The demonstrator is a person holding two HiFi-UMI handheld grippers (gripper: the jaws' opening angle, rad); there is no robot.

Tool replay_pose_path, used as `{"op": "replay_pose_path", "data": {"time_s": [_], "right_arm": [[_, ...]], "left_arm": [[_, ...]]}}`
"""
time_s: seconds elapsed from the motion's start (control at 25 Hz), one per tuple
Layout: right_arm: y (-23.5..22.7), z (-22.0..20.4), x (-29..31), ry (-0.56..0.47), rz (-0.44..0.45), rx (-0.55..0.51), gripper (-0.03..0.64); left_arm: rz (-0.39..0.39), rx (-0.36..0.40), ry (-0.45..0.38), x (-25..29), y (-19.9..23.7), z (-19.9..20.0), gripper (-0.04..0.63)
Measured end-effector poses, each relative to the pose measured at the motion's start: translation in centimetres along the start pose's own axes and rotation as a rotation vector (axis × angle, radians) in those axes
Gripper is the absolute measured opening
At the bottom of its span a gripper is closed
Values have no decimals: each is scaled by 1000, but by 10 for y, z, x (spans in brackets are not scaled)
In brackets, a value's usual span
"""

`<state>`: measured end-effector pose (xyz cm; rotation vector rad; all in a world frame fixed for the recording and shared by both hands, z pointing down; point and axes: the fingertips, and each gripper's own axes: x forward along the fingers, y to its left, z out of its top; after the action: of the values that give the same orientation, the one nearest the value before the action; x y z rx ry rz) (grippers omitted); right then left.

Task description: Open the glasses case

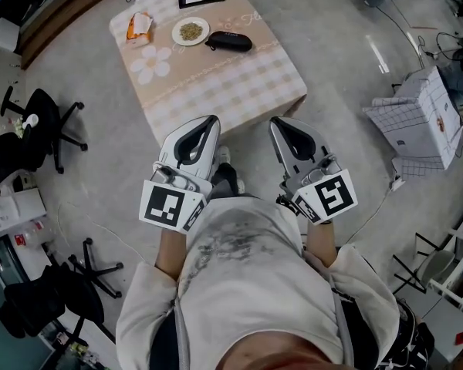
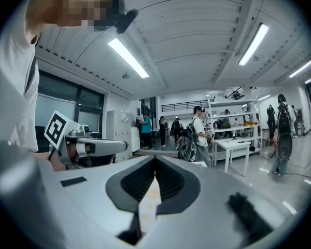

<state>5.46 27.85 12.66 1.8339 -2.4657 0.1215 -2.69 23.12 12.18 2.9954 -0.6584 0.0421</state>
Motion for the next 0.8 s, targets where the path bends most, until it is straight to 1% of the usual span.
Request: {"op": "replay_pose_path", "data": {"time_s": [0.36, 0.8], "right_arm": [[-40, 10, 60, 21, -23, -7, 14], [-70, 13, 113, 44, -70, -6, 14]], "left_arm": [[-25, -15, 1, 51, 55, 5, 5], [-73, -20, -1, 95, 105, 10, 5]]}}
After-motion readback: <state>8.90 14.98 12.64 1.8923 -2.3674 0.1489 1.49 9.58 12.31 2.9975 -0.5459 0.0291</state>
